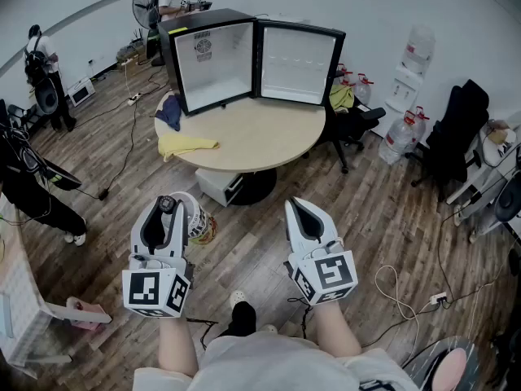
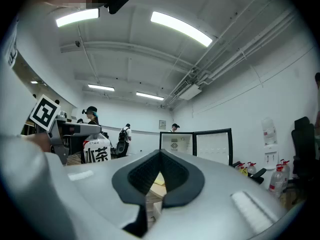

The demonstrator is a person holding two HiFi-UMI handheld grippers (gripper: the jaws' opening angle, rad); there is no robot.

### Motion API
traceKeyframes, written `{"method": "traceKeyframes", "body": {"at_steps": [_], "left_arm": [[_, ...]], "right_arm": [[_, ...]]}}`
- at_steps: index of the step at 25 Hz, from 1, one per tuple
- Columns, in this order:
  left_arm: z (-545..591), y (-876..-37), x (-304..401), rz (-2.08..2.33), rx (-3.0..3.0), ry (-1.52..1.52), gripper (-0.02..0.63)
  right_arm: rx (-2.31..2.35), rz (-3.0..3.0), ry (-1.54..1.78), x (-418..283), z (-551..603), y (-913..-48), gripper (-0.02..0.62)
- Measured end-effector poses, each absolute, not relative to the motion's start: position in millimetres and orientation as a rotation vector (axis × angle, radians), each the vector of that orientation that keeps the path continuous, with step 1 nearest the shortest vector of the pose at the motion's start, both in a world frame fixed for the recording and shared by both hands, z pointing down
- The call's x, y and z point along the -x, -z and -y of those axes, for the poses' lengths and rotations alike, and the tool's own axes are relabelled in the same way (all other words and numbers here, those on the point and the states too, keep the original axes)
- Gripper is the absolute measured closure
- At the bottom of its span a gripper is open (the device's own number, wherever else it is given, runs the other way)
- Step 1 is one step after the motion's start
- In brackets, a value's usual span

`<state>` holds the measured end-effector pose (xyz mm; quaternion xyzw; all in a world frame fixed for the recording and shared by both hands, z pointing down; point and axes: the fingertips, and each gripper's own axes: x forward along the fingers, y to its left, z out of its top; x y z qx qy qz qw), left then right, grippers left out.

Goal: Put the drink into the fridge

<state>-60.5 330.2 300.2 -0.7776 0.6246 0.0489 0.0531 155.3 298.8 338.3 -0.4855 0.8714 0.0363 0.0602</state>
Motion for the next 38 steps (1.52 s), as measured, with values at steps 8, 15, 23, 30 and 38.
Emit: {"method": "traceKeyframes", "body": {"at_steps": [8,15,23,30,38], "left_arm": [[-305.5,-303.3,67.5,-1.893,2.381,-0.155,0.456],[-263.5,-301.0,72.6,-1.868,2.393,-0.165,0.456],[-206.5,-293.1,80.7,-1.807,2.408,-0.185,0.457],[-167.0,-294.4,94.4,-1.755,2.436,-0.18,0.457],[-130.0,-302.6,102.4,-1.75,2.467,-0.169,0.459]], "right_arm": [[1.474,-2.618,-0.077,-147.6,-275.1,-340.9,0.584],[1.481,-2.604,-0.075,-140.6,-234.7,-338.0,0.584],[1.483,-2.576,-0.092,-124.4,-179.1,-331.3,0.584],[1.491,-2.548,-0.098,-100.8,-142.2,-330.4,0.584],[1.514,-2.561,-0.107,-91.8,-113.5,-332.5,0.584]]}}
